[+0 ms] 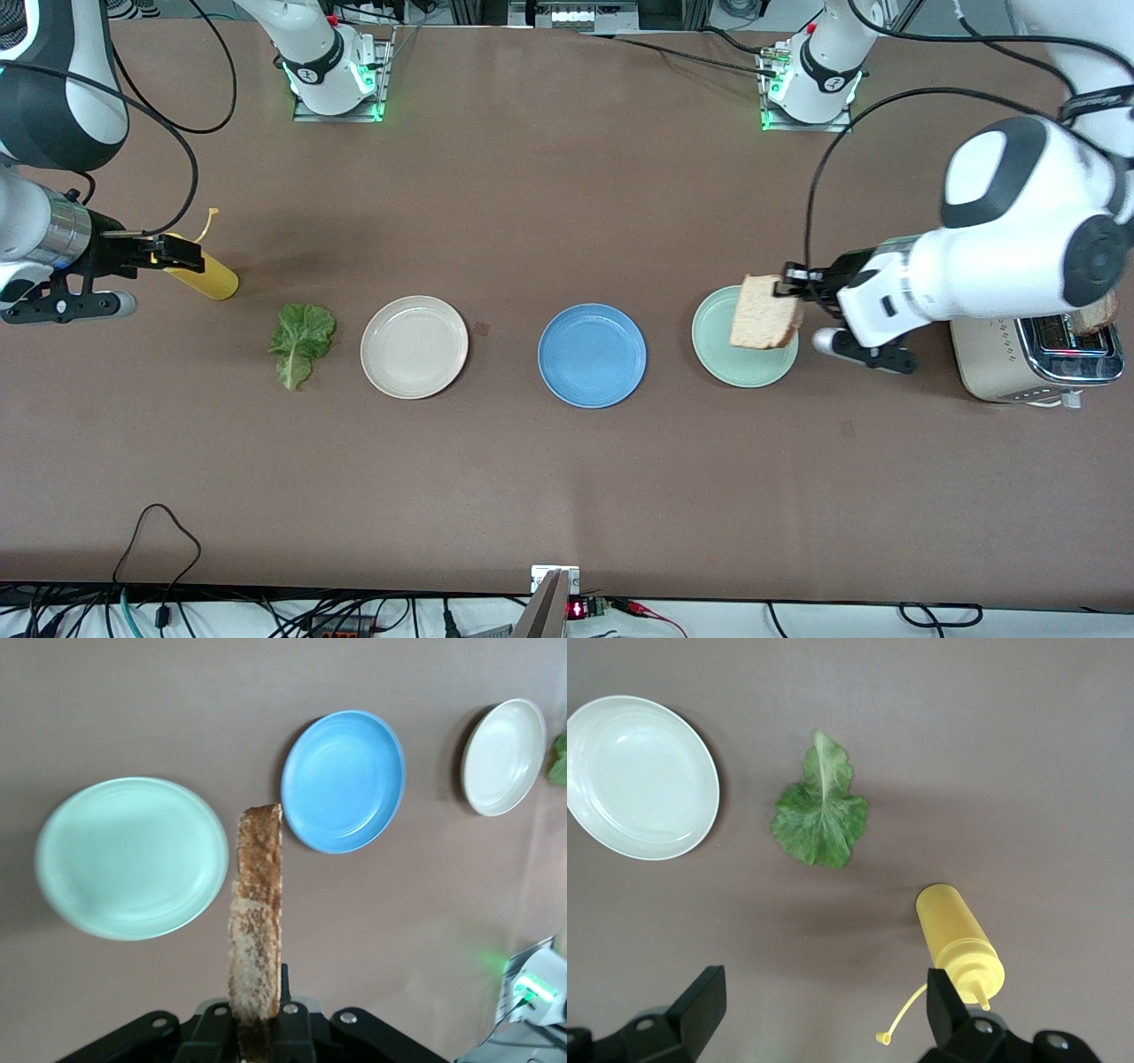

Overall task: Make sandwich in blue plate with both arms
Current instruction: 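Carry the bread slice with the left gripper over the blue plate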

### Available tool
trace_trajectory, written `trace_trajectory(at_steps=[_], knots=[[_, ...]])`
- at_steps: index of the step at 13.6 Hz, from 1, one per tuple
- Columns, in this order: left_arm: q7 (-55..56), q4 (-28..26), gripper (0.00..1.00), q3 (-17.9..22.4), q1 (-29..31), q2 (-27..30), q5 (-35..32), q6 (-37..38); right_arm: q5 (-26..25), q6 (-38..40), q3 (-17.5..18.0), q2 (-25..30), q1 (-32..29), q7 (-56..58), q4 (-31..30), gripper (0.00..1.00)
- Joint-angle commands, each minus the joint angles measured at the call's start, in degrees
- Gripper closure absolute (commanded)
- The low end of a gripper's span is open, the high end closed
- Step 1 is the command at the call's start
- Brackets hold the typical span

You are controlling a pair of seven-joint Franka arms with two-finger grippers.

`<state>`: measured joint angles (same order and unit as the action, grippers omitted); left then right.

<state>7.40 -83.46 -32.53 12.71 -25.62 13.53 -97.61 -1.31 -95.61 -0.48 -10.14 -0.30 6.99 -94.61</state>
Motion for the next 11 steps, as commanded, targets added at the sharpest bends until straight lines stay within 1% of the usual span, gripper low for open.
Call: trace_trajectory(at_steps=[1, 3, 5, 7, 9, 11], knots=[[6.0, -4.5, 0.99, 0.0, -5.4, 0.3, 1.8, -8.4, -0.3, -0.5, 0.6, 1.4, 0.7, -1.0, -0.3, 0.00], [9.6, -4.2, 0.99, 0.0, -10.3, -2.0, 1.9, -12.6, -0.1, -0.2, 0.6, 0.5, 0.7, -0.8, -0.3, 0.00], [11.3, -4.1, 0.99, -0.1, -13.8, -4.7, 1.9, -21.0, 0.0, 0.7, 0.5, -0.2, 0.2, -1.1, -0.2, 0.00], [15.1, -4.2, 0.99, 0.0, -16.0, -8.1, 1.9, -29.0, 0.1, 0.6, 0.5, -1.8, 0.1, -1.2, 0.3, 0.00], [18.7, -4.4, 0.99, 0.1, -18.3, -10.8, 1.7, -33.3, 0.3, -0.6, 0.5, -2.9, 0.2, -1.7, 0.1, 0.00], [19.1, -5.5, 0.99, 0.1, -19.2, -13.9, 1.7, -38.7, 0.2, -5.1, 0.5, -4.0, 0.7, -3.4, -1.4, 0.00]])
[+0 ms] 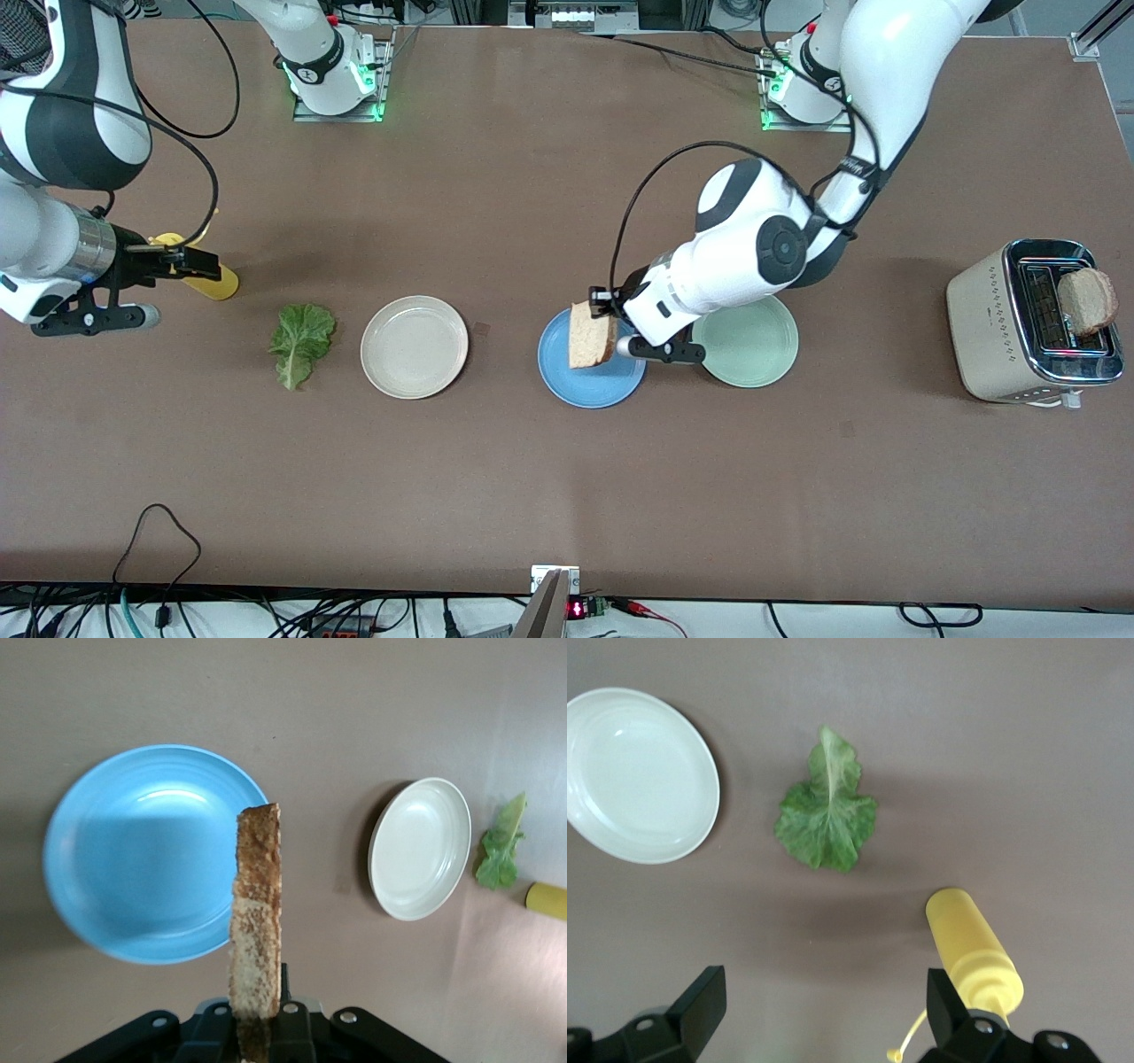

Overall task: Make sandwich in blue plate with both arms
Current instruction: 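Lay the bread on the blue plate while the right gripper grasps lettuce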

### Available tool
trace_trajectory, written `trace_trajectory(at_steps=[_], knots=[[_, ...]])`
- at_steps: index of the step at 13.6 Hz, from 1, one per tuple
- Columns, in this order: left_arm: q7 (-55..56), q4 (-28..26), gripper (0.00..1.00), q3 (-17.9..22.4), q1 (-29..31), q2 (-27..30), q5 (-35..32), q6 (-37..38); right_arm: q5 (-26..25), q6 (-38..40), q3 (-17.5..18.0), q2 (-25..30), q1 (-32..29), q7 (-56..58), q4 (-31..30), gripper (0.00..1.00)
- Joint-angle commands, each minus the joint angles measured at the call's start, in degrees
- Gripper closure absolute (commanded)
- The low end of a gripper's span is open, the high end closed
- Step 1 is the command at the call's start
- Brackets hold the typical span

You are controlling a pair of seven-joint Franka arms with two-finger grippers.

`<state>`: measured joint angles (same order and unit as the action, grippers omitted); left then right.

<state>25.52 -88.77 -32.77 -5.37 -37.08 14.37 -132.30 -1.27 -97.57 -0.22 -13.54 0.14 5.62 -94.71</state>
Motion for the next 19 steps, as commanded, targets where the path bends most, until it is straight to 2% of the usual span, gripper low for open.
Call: trace_trajectory(at_steps=[1, 3, 7, 9, 14, 19], knots=[[0.9, -1.4, 0.99, 0.3, -1.3, -2.7, 0.8, -7.0, 0.1, -6.6, 0.2, -0.7, 0.4, -2.8, -3.4, 0.00], [0.9, -3.4, 0.99, 0.3, -1.6, -3.1, 0.8, -10.8, 0.1, -14.3, 0.2, -0.7, 0.2, -2.9, -9.0, 0.00], [0.9, -5.6, 0.99, 0.3, -1.8, -3.1, 0.8, -12.5, -0.1, -32.4, 0.2, -2.3, 2.1, -7.4, -20.6, 0.00], [0.8, -7.5, 0.99, 0.3, -1.8, -2.9, 0.8, -15.4, -0.2, -33.0, 0.3, -2.8, 2.9, -8.3, -22.0, 0.00], [0.3, -8.3, 0.99, 0.4, -1.0, -3.0, 0.8, -15.6, -0.2, -33.7, 0.2, -4.5, 2.8, -8.4, -21.1, 0.00], [0.8, -9.3, 0.93, 0.7, -1.0, -3.1, 0.8, -15.6, -0.8, -34.4, -0.1, -6.6, 2.4, -7.9, -20.7, 0.00]])
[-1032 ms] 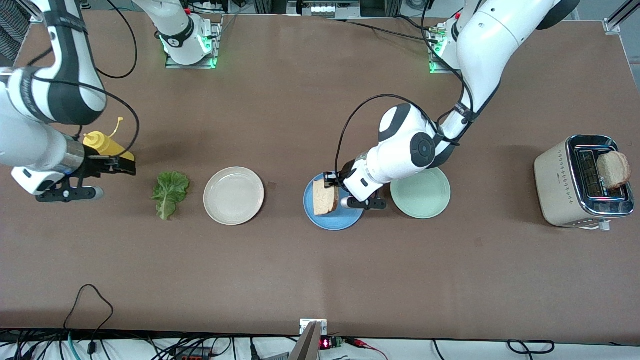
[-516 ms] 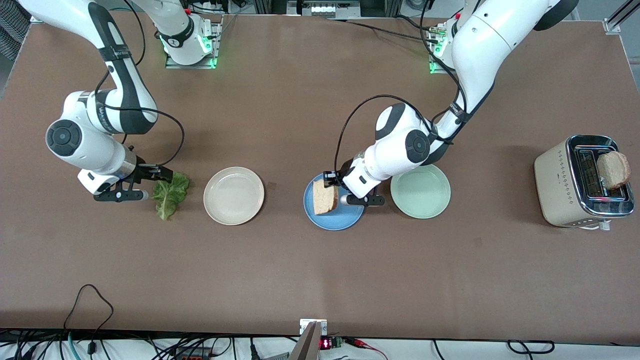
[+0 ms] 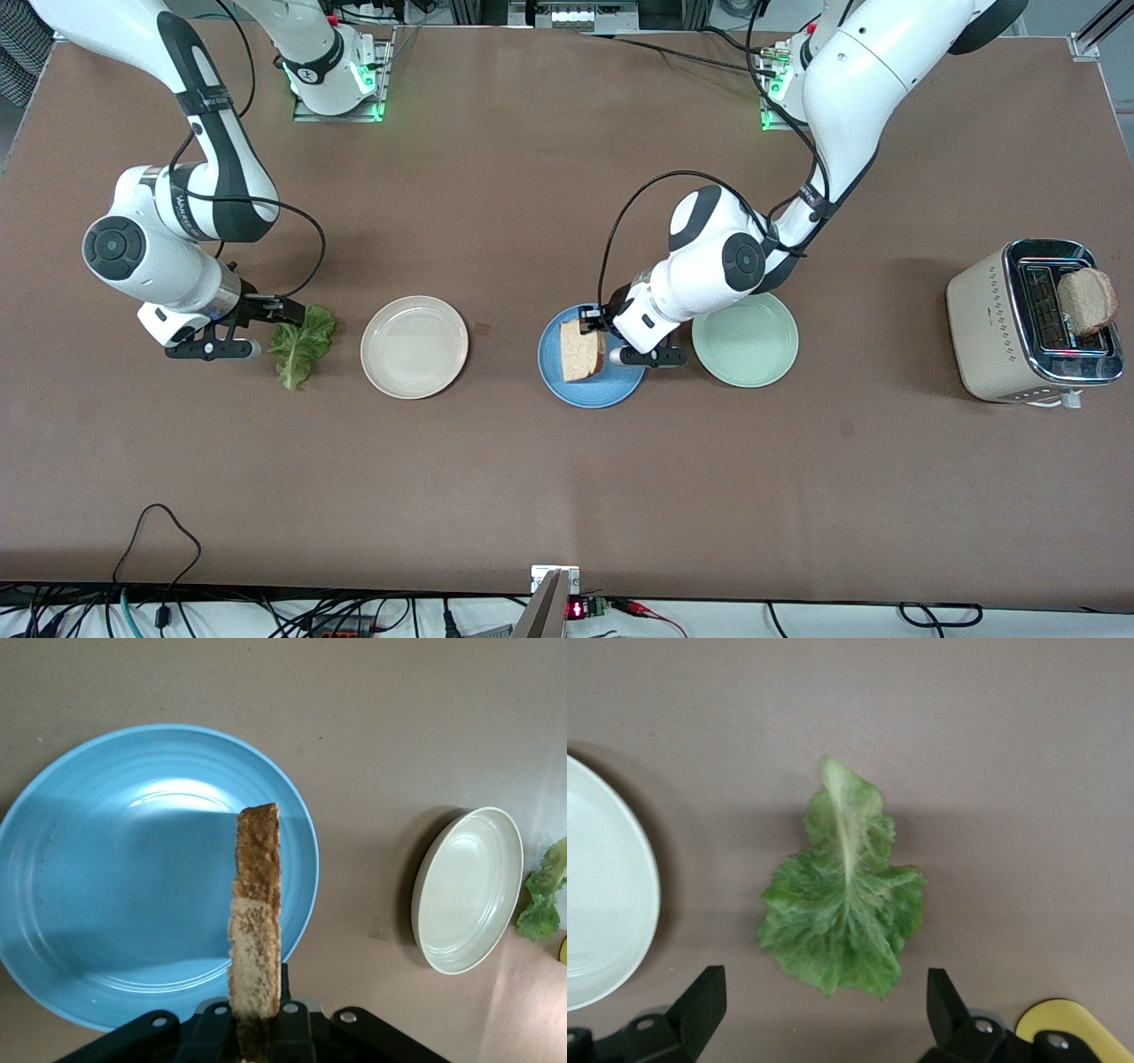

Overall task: Make sandwich in blue plate with both arms
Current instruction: 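Lay the bread on the blue plate while the right gripper grasps lettuce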

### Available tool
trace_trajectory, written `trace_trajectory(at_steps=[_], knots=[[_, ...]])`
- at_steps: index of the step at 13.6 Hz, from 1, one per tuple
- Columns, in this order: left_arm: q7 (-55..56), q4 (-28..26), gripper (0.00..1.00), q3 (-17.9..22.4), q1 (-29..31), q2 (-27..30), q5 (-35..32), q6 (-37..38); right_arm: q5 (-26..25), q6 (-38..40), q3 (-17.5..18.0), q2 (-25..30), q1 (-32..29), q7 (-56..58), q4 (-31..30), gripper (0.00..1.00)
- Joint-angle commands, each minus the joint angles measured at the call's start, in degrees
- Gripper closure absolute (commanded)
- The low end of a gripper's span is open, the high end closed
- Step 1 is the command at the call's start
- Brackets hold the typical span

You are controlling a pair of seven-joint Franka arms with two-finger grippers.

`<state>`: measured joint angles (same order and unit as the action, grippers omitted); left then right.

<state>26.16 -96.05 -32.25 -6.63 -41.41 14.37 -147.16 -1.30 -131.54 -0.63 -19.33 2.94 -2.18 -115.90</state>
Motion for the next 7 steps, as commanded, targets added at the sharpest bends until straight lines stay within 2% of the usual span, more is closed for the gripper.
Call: trace_trajectory(at_steps=[1, 4, 5, 6, 7], knots=[[0.1, -2.2, 0.92, 0.3, 0.2, 1.2, 0.8, -0.8, -0.8, -0.5, 0.3, -0.8, 0.0, -0.1, 0.7, 0.00], [-0.5, -3.7, 0.87, 0.3, 2.2, 1.3, 0.8, -0.7, -0.9, 0.2, 0.6, 0.1, 0.0, 3.7, 1.0, 0.00], [-0.6, -4.3, 0.74, 0.3, 2.7, 1.3, 0.8, -0.7, -0.6, 1.3, 0.8, 1.0, 0.3, 5.5, 1.4, 0.00], [-0.5, -4.3, 0.41, 0.3, 2.8, 1.3, 0.7, -0.6, -0.5, 3.8, 0.9, 1.7, 1.4, 5.7, 1.8, 0.00], [-0.5, -4.3, 0.00, 0.3, 2.9, 1.3, 0.8, -0.6, -0.4, 5.9, 1.1, 2.4, 2.4, 5.9, 2.4, 0.00]])
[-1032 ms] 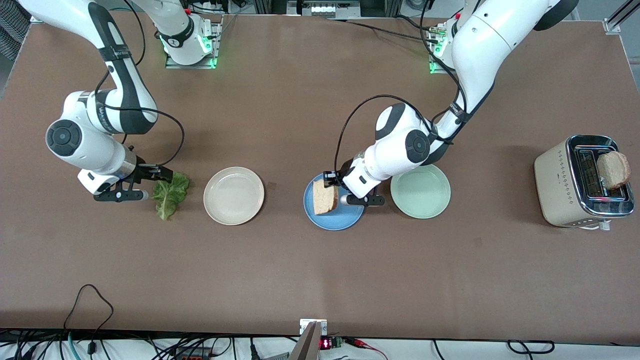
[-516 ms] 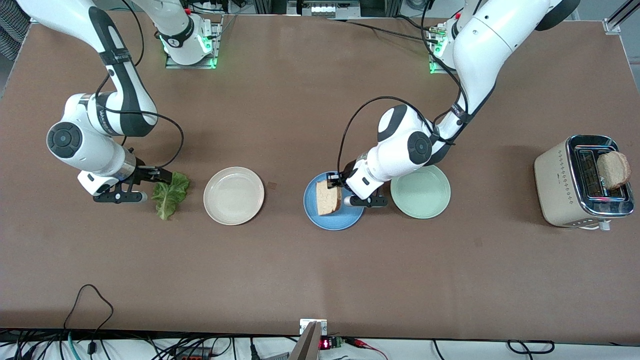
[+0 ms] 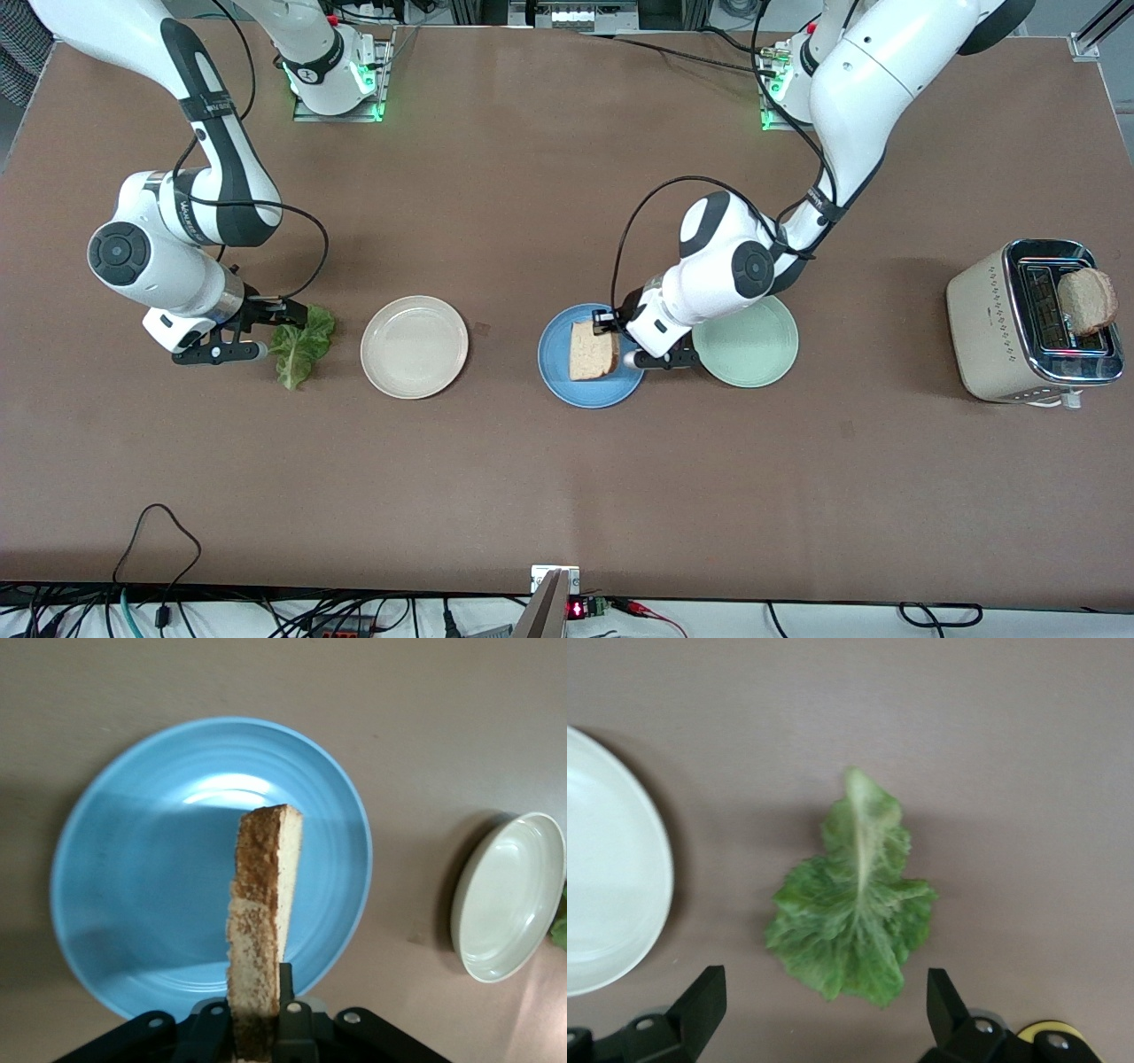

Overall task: Make sandwich in blue plate with both arms
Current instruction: 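Lay the bread on the blue plate while the right gripper grasps lettuce, then lift the lettuce with the right gripper while the left gripper withdraws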

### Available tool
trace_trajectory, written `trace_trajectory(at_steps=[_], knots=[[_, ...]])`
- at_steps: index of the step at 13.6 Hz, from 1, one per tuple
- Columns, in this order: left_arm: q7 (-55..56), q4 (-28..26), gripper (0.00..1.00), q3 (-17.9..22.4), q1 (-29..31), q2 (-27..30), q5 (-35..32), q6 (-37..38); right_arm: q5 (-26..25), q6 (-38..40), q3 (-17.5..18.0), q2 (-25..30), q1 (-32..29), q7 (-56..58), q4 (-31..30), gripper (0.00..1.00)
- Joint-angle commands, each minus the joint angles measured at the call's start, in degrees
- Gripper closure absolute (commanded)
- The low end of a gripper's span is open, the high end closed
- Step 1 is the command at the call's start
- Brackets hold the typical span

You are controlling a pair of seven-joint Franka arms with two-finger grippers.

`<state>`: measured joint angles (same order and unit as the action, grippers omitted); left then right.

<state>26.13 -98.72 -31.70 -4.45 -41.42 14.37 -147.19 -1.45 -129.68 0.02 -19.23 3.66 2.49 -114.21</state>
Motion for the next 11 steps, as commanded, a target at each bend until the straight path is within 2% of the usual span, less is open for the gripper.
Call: trace_trajectory(at_steps=[1, 6, 9, 11], knots=[[-0.1, -1.7, 0.00, -0.2, 1.0, 1.5, 0.7, 0.0, -0.2, 4.9, 0.4, 2.8, 1.8, 1.5, 0.8, 0.00], [-0.6, -2.9, 0.00, -0.3, 5.2, 3.8, 0.7, 3.0, 0.0, 4.9, -0.1, 0.6, 0.1, 2.3, 4.9, 0.00], [0.0, -2.9, 0.00, -0.3, 8.0, 7.0, 0.7, 8.7, -0.4, 1.5, -0.1, -2.7, -1.4, 1.8, 6.8, 0.00], [0.1, -2.8, 0.00, -0.2, 10.8, 11.5, 0.7, 14.9, -0.1, -3.2, -0.1, -5.5, -2.0, 1.5, 6.9, 0.00]])
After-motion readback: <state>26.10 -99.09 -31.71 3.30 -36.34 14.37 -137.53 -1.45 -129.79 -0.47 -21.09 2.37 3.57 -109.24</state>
